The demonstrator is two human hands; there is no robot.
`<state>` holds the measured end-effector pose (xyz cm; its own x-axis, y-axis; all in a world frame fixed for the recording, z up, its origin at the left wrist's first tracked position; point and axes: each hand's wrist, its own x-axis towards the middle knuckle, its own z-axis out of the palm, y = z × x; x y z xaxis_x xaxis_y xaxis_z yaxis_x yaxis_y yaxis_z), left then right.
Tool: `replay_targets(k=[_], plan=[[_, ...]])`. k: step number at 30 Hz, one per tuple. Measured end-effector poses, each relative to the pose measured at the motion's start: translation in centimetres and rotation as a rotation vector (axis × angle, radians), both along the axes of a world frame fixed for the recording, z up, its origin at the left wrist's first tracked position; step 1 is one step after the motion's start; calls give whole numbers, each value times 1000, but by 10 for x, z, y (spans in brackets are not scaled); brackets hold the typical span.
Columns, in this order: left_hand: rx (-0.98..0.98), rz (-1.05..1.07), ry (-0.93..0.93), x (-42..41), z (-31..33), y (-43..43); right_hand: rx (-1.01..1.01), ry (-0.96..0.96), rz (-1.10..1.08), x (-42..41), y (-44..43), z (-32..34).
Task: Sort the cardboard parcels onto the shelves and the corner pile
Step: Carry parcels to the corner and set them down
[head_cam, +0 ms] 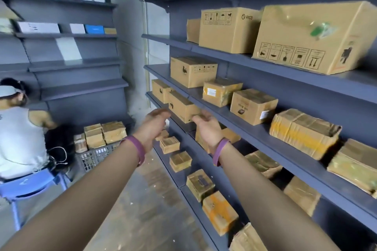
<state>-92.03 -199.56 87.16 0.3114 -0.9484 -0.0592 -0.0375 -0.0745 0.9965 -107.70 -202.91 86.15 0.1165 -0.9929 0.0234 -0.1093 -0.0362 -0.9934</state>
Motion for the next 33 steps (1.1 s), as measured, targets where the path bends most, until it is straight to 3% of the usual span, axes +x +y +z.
replay_targets(k=[17,33], plan=[[24,-128,-39,45,-2,-276,6,87,-106,47,-255,8],[62,-294,-28,192,-12,-519,53,30,-412,186,-458,-5]])
